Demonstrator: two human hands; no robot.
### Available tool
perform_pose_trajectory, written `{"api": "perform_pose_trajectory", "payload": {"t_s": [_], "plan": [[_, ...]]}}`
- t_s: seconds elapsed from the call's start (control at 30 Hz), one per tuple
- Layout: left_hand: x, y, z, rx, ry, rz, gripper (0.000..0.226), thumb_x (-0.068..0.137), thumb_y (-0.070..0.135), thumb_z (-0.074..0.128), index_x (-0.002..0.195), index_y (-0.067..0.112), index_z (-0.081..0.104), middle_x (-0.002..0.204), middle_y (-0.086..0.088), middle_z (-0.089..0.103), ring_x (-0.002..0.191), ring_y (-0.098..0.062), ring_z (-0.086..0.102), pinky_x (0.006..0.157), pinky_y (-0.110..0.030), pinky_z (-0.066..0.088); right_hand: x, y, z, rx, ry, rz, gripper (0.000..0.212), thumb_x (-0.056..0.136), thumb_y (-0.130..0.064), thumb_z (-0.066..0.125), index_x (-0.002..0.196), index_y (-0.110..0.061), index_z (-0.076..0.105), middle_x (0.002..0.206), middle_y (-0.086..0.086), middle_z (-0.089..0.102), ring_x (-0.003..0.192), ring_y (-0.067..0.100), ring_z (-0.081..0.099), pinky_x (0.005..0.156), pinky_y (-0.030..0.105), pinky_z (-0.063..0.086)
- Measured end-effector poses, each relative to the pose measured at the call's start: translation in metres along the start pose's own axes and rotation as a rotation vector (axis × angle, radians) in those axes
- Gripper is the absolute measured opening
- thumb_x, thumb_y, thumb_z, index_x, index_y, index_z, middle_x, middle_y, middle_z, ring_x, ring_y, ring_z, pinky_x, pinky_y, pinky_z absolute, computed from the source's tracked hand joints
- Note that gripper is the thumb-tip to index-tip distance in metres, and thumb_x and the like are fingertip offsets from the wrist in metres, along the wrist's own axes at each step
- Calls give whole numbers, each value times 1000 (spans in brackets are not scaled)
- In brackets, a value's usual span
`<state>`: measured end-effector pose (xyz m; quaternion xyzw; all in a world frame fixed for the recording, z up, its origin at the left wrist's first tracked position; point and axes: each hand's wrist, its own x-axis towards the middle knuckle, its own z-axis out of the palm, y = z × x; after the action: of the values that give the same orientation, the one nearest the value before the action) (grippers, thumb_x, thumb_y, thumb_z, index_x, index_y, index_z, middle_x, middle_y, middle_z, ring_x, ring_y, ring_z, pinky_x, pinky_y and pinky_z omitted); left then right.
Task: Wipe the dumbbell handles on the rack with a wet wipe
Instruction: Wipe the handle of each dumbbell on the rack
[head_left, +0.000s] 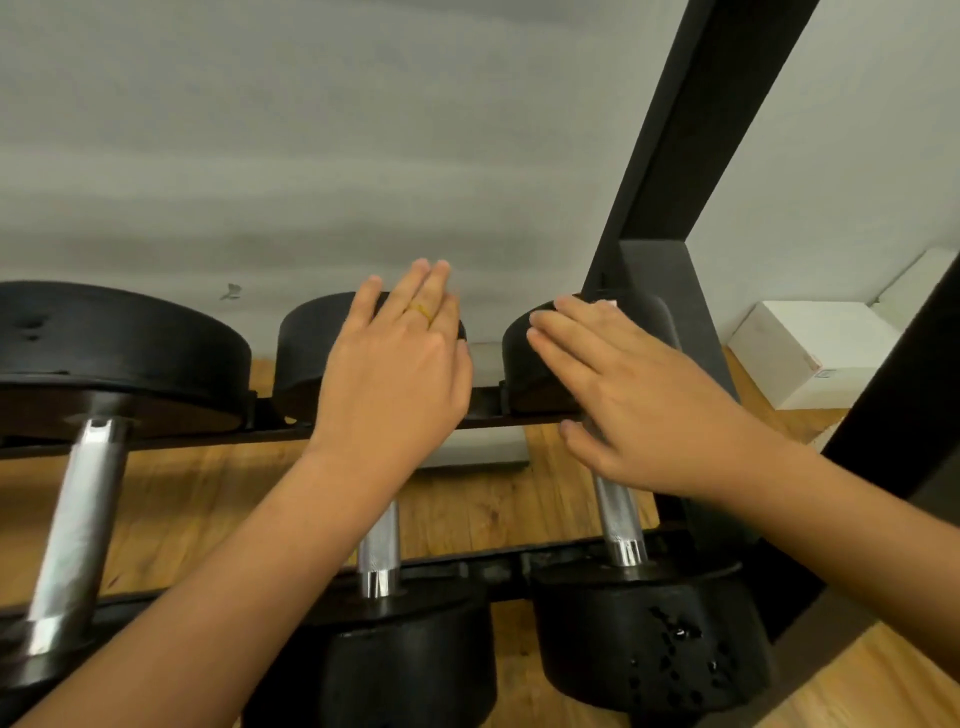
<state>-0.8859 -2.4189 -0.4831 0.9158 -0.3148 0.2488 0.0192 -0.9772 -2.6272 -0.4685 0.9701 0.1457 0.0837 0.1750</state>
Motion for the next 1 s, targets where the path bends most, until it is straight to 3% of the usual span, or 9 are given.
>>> {"api": "perform_pose_trajectory", "payload": {"t_s": [0.1,0.23,0.53,0.73,0.83,1.0], "plan": [[-5,-8,1,-11,36,-30,53,106,36,31,147,11,54,163,-11,38,154,-24,30,122,-58,21,-7,0,-5,-87,-12,-90,77,89,-43,49,155,-6,33,160,12,33,151,29,23,125,40,10],[-9,-16,3,-56,71,-24,56,106,40,29,147,14,55,162,-11,41,152,-27,33,120,-57,25,29,-11,-8,-207,-89,-151,73,91,-40,49,151,0,37,156,19,38,148,36,28,124,48,17],[-8,-16,9,-56,92,-23,54,106,39,31,145,14,58,156,-9,50,149,-28,38,119,-57,29,17,-37,-3,-443,-231,-286,68,101,-34,36,153,5,17,162,28,15,152,43,10,124,55,3],[-6,-16,14,-56,116,-35,54,104,38,31,142,14,61,153,-9,54,148,-27,41,119,-57,27,46,-53,-1,-508,-287,-175,64,105,-36,28,156,2,17,163,26,10,152,43,7,124,54,2],[-6,-16,17,-64,117,-34,54,104,38,31,142,13,61,153,-9,54,148,-27,41,119,-57,27,28,-49,0,-418,-241,-143,69,104,-34,26,156,5,5,164,26,4,153,42,0,125,53,0],[-7,-15,17,-62,134,-35,53,105,37,32,142,12,61,151,-9,55,148,-27,41,119,-58,28,42,-41,-6,-263,-144,25,73,102,-40,33,158,-1,6,166,20,9,154,36,4,126,48,2]]}}
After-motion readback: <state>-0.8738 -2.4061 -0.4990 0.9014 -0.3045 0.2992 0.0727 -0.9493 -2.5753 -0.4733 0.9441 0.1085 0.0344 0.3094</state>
